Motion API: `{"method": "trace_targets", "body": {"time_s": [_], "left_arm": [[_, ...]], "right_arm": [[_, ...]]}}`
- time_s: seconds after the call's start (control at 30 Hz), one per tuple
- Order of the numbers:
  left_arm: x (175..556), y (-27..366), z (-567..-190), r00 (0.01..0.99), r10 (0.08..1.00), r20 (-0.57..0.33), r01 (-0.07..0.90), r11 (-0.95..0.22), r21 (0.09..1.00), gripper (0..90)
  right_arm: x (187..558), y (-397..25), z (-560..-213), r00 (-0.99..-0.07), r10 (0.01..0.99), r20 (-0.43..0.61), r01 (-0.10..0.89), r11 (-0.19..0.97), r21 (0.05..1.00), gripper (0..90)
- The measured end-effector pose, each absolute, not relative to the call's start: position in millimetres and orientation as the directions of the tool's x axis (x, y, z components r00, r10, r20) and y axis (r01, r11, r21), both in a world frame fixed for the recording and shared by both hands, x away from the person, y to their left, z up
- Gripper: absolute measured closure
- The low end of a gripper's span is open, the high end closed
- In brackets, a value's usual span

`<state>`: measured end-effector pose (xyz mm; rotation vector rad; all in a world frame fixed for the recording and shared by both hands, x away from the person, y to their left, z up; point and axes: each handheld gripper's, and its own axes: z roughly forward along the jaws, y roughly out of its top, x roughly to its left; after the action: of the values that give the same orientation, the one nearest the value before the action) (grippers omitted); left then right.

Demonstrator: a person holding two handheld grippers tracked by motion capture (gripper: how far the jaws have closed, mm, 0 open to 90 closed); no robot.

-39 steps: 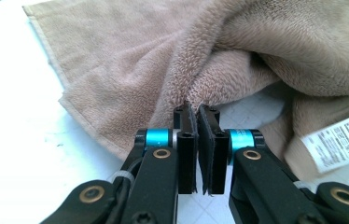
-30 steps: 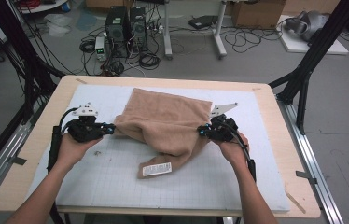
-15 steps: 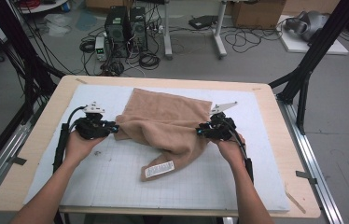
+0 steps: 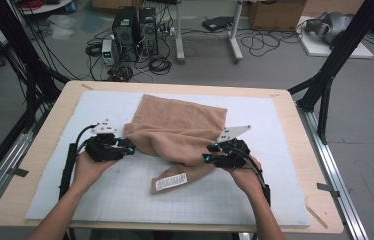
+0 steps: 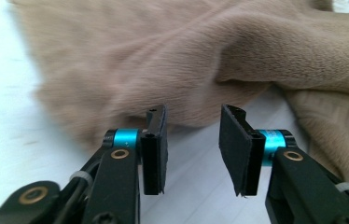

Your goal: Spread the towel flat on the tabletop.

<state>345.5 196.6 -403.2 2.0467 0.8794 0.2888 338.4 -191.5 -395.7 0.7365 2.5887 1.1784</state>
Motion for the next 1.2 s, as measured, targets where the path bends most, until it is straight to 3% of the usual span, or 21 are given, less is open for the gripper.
{"method": "trace_targets", "body": {"time_s": [0.17, 0.3, 0.47, 0.7, 0.93, 1.2], "left_arm": [[359, 168, -422, 0.709, 0.692, -0.137, 0.518, -0.378, 0.767, 56.6], [367, 152, -437, 0.688, 0.719, -0.098, 0.535, -0.411, 0.738, 56.1], [367, 147, -440, 0.663, 0.748, -0.044, 0.518, -0.415, 0.748, 70.3], [368, 146, -441, 0.656, 0.753, -0.055, 0.524, -0.401, 0.752, 82.6], [363, 151, -434, 0.693, 0.719, -0.046, 0.507, -0.441, 0.741, 84.6], [337, 165, -410, 0.735, 0.677, -0.039, 0.432, -0.424, 0.796, 84.6]], "right_arm": [[342, -179, -419, -0.85, 0.524, 0.052, 0.402, 0.581, 0.708, 52.2], [346, -172, -424, -0.849, 0.527, 0.042, 0.407, 0.601, 0.688, 54.1], [352, -169, -432, -0.848, 0.526, 0.06, 0.421, 0.602, 0.678, 61.1], [353, -166, -433, -0.854, 0.517, 0.057, 0.413, 0.606, 0.68, 75.9], [352, -170, -428, -0.86, 0.506, 0.062, 0.399, 0.593, 0.699, 79.2], [343, -179, -412, -0.875, 0.479, 0.072, 0.37, 0.566, 0.736, 78.9]]}}
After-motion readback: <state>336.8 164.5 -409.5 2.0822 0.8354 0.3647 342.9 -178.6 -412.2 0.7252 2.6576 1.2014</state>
